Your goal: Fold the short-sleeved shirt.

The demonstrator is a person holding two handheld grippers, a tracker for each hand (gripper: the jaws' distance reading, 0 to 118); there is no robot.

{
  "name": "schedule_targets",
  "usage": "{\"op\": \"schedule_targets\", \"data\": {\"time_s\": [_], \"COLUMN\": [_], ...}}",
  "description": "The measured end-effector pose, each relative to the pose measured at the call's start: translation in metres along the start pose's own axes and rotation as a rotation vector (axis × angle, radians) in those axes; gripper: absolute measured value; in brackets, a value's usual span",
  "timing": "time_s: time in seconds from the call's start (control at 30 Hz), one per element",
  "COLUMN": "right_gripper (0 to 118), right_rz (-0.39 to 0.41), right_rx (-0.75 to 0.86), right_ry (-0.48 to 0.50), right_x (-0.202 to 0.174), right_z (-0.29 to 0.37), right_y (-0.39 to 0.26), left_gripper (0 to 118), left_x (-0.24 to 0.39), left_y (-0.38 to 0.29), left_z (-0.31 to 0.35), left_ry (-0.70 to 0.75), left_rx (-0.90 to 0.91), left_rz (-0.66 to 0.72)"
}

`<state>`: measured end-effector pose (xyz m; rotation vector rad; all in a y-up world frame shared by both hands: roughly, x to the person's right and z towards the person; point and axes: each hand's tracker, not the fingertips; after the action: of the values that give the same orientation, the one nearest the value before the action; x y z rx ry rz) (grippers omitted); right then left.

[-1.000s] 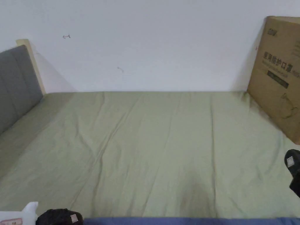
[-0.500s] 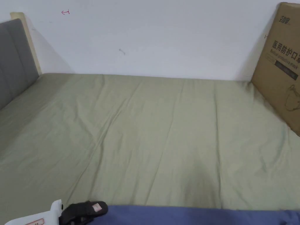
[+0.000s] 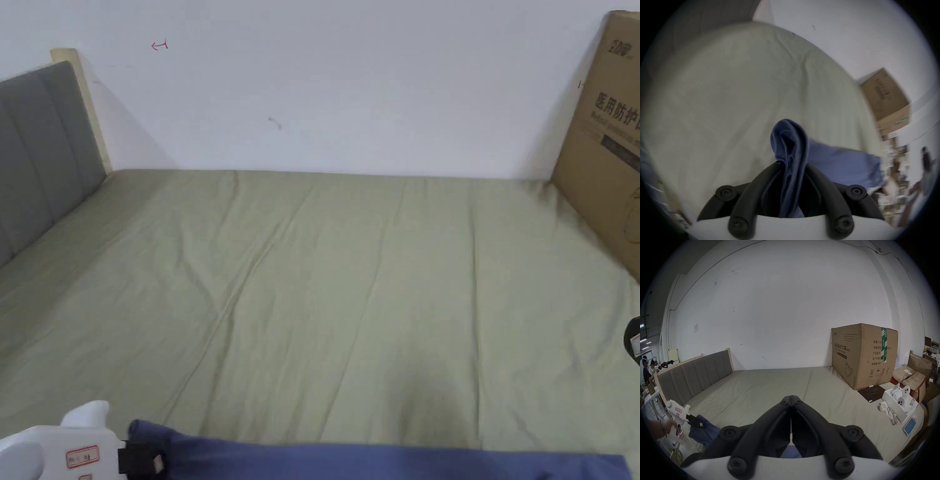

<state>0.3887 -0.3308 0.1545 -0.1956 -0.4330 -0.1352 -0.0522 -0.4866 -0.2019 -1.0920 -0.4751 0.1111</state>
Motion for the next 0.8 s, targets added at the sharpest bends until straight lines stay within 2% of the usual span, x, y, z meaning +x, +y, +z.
{"op": "schedule_targets", "data": {"time_s": [0.07, 0.13, 0.23, 0.33, 0.37, 0.4, 0.43, 0.53, 0.57, 0.73, 0.77, 0.8], "right_gripper": [0, 0, 0, 0, 0, 0, 0, 0, 0, 0, 0, 0], "right_rz": [0.004, 0.009, 0.029, 0.033, 0.021, 0.004, -0.008, -0.023, -0.026, -0.029, -0.033, -0.041], "right_rx": [-0.004, -0.004, -0.004, 0.0, -0.008, -0.015, -0.02, -0.03, -0.033, -0.036, -0.037, -0.04], "right_ry": [0.013, 0.025, 0.025, 0.017, 0.015, 0.013, 0.011, -0.007, -0.013, -0.02, -0.019, -0.016], "right_x": [-0.001, 0.0, 0.0, 0.003, 0.005, 0.007, 0.01, 0.016, 0.018, 0.028, 0.03, 0.031], "right_z": [0.003, 0.005, 0.011, 0.016, 0.017, 0.018, 0.019, 0.023, 0.024, 0.025, 0.023, 0.021], "right_y": [-0.002, -0.004, -0.007, -0.01, -0.01, -0.011, -0.012, -0.015, -0.017, -0.021, -0.022, -0.022], "left_gripper": [8, 8, 8, 9, 13, 23, 46, 77, 92, 91, 88, 80], "left_x": [0.016, 0.046, 0.114, 0.193, 0.213, 0.235, 0.251, 0.278, 0.281, 0.251, 0.24, 0.233], "left_y": [0.002, 0.002, 0.001, -0.012, -0.015, -0.02, -0.024, -0.029, -0.028, -0.019, -0.019, -0.019], "left_z": [0.01, 0.019, 0.022, 0.001, -0.013, -0.026, -0.034, -0.058, -0.059, -0.037, -0.032, -0.027], "left_ry": [0.08, 0.026, -0.144, -0.322, -0.365, -0.397, -0.389, -0.393, -0.4, -0.356, -0.33, -0.303], "left_rx": [0.02, 0.02, 0.001, -0.131, -0.182, -0.231, -0.253, -0.298, -0.295, -0.223, -0.211, -0.207], "left_rz": [-0.081, -0.08, -0.121, -0.175, -0.179, -0.181, -0.186, -0.176, -0.179, -0.169, -0.173, -0.196]}}
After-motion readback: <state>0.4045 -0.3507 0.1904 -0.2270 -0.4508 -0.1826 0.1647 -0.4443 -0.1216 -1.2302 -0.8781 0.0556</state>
